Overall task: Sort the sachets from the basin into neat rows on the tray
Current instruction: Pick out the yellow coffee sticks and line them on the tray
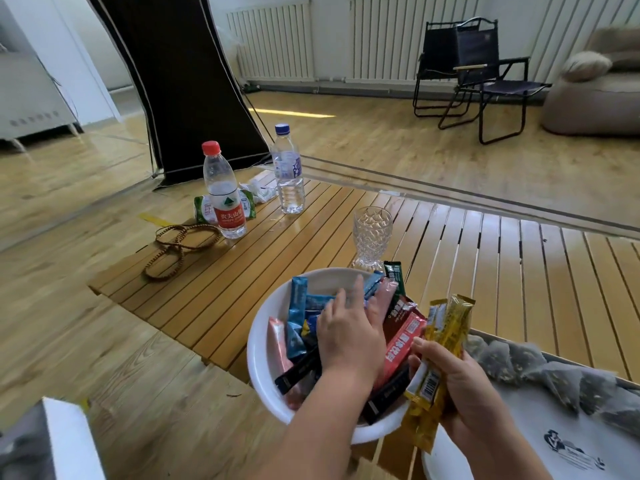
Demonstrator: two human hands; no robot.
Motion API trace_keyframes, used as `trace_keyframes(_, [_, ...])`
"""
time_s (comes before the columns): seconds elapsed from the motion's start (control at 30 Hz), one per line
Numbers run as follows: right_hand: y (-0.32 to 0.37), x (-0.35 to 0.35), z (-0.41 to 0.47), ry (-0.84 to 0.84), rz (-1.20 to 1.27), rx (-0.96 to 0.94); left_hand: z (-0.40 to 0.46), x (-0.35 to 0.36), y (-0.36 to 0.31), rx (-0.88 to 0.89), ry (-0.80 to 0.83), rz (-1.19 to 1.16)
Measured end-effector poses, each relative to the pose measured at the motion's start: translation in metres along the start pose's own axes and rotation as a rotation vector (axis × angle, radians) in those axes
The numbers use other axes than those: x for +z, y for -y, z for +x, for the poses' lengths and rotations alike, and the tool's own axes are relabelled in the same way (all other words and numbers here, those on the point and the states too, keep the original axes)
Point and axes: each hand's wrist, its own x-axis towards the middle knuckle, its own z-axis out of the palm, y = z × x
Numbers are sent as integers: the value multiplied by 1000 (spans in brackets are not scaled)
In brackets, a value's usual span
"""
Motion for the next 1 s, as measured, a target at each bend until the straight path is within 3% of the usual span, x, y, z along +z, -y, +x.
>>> trace_keyframes(0.07, [1, 0, -1, 14, 1, 13, 9, -20, 7, -36, -168, -128])
trace_keyframes(0.13, [2, 0, -2, 22, -3, 25, 21, -38, 28, -87, -256, -61])
trace_keyframes(0.33, [2, 0, -4, 19, 2, 26, 31, -59, 79, -320, -3, 83])
trace_keyframes(0.5, [1, 1, -3, 7, 1, 22, 33, -53, 81, -243, 134, 19])
trace_keyframes(0.63, [2, 2, -4, 11, -15, 25, 35, -51, 85, -178, 214, 155])
trace_keyframes(0.87, [0, 0, -3, 27, 5, 21, 36, -53, 85, -137, 195, 234])
trace_keyframes(1.0, [1, 0, -4, 25, -3, 12, 39, -55, 86, -188, 174, 115])
